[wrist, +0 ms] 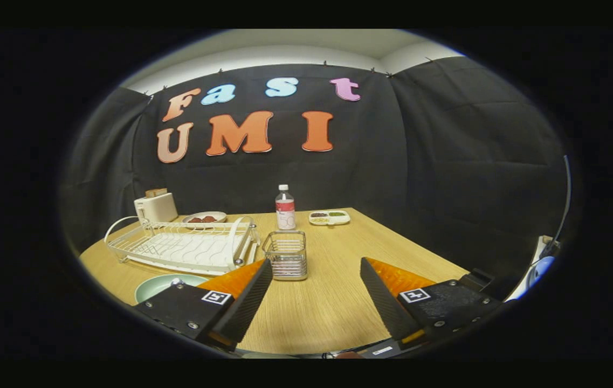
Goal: Take the plate from the dish rack, then take the spoon from the basket and place it into the plate.
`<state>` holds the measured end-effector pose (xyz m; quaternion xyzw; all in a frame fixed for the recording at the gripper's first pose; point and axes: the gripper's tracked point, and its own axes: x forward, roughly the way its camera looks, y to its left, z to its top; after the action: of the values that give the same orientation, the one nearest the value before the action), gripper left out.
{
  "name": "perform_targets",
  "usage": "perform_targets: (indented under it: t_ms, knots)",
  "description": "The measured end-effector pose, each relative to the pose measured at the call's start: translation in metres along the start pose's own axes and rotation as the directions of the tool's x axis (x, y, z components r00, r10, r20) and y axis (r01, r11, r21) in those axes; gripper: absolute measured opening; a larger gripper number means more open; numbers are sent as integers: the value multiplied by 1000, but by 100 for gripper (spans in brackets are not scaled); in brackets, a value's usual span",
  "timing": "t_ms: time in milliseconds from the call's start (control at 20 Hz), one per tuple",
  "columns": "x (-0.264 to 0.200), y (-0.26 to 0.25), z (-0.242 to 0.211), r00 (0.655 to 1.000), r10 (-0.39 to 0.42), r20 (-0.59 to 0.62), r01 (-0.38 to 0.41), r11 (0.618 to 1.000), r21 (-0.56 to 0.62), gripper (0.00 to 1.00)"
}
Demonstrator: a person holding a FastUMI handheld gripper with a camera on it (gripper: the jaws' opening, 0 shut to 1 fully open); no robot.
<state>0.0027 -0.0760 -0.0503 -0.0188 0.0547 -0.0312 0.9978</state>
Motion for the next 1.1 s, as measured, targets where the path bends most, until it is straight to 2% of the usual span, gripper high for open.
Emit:
perform_targets:
  t_ms: [700,950,1100]
  knots:
    - [35,-39,24,998,-29,64,33,997,-67,98]
    - [73,-51,37,994,48,96,-51,998,23,97]
    - [106,-60,53,975,81,206,-85,996,15,97]
